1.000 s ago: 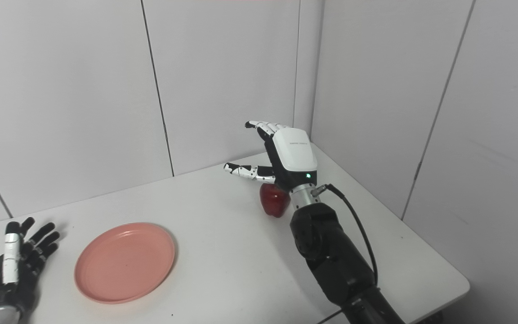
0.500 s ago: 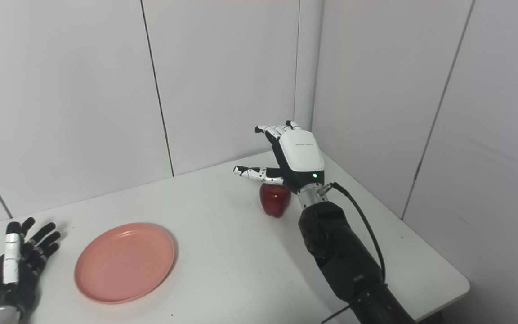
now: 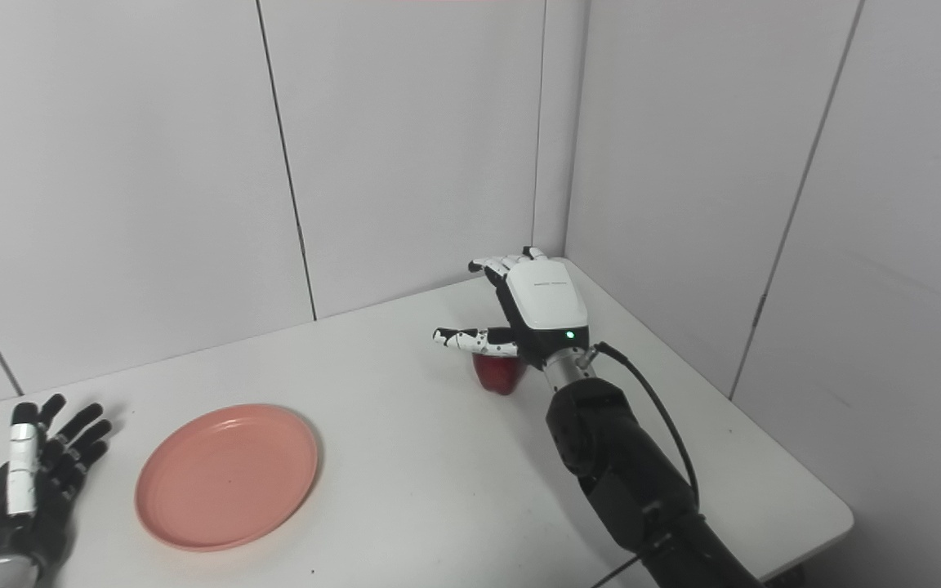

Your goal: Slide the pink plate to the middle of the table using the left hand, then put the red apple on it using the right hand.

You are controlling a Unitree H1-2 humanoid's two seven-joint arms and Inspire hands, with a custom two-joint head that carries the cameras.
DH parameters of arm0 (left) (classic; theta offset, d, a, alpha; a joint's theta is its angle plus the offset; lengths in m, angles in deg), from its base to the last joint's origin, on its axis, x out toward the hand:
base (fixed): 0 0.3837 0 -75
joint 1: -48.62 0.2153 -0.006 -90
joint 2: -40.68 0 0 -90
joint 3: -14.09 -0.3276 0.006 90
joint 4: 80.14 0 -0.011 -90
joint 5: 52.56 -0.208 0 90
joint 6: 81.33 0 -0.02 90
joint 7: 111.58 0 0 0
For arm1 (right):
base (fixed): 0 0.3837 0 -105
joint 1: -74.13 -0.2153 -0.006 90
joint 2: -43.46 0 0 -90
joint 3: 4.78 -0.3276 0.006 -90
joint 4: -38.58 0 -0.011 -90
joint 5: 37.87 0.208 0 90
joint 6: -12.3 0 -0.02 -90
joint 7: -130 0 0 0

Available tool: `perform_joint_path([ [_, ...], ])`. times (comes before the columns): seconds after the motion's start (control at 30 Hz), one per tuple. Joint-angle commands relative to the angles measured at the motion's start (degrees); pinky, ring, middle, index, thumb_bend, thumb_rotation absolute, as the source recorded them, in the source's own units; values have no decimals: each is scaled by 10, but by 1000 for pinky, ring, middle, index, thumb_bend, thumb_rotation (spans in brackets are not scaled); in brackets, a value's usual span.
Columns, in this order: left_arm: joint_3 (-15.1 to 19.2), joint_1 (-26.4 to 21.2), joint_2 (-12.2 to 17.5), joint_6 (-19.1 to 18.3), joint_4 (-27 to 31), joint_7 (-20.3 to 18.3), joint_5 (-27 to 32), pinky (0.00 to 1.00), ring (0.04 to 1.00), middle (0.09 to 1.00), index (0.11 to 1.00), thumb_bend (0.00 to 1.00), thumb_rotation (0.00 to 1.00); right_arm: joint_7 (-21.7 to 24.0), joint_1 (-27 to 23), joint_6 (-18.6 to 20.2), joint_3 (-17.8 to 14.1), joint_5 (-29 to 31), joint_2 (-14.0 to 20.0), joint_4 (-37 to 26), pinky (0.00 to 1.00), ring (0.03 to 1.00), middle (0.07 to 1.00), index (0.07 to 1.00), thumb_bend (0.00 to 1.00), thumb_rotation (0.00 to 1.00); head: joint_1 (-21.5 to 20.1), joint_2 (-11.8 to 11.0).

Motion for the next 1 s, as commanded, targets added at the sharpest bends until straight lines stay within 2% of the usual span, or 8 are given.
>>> perform_joint_path([
  [0.0,-3,-1,4,-19,-15,1,-2,888,837,831,931,780,877,-9,-23,18,-2,0,14,-5,912,814,786,737,894,848,1,1],
  [0.43,-6,2,4,-23,-7,2,-5,867,829,824,917,789,876,-6,-31,21,14,4,15,37,864,809,793,751,897,836,4,0],
  [0.97,-8,7,4,-24,-5,-2,-2,892,844,848,925,773,878,5,-22,36,18,24,17,39,874,819,799,756,885,826,7,1],
])
